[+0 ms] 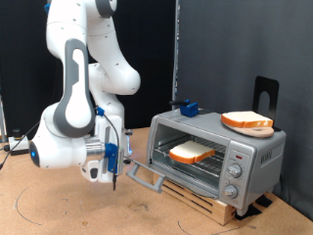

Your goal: Make a piece of toast with the oven

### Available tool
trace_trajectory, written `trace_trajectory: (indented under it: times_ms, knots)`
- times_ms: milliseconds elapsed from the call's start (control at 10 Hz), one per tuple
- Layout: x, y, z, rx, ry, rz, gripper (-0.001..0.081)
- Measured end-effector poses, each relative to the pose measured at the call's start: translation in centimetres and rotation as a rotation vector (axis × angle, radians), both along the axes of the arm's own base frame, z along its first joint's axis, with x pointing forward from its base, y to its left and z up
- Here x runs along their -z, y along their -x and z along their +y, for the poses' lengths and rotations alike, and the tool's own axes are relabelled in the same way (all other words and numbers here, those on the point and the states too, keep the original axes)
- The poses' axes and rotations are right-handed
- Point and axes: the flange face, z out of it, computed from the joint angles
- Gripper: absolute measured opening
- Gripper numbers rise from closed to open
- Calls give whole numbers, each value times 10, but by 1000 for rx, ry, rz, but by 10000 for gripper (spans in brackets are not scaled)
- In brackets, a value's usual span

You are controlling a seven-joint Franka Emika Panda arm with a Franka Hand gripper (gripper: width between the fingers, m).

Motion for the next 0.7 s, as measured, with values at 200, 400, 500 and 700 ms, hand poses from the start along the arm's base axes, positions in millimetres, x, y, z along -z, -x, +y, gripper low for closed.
trace_trajectory:
  times_ms: [200,400,500,700]
  knots:
    - [-12,-4,17,-9,-5,-39,807]
    - [-19,-5,38,-44,-4,-44,807]
    - [-21,-3,52,-64,-13,-38,807]
    - [-23,4,80,-95,-28,-24,807]
